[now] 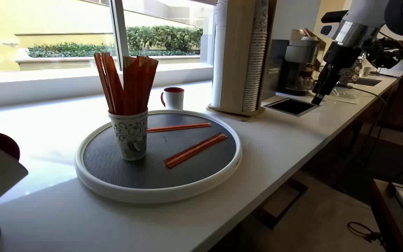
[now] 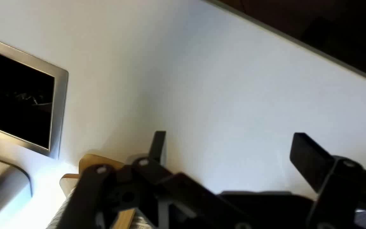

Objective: Remove one straw from the cup and put it on the tray.

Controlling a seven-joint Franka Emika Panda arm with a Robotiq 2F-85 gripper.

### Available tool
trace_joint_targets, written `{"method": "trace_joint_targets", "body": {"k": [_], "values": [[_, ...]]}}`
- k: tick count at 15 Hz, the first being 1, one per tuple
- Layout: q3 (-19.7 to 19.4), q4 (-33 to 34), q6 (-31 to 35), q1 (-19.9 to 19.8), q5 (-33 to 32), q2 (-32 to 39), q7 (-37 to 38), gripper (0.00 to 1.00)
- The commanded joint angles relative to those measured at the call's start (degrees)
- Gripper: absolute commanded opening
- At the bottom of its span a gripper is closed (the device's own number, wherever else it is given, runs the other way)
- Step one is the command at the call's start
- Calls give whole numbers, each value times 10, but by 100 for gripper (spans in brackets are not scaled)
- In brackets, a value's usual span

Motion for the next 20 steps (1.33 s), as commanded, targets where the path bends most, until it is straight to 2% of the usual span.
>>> {"method": "trace_joint_targets", "body": {"k": [1,6,10,16,20], "values": [[7,0,-1,-6,6,0,-4,100],[7,0,-1,-6,6,0,-4,100],[63,41,0,17,-4,13,21,100],[128,162,-13,107,8,83,-21,100],[126,254,-44,182,62,148,-105,100]]}}
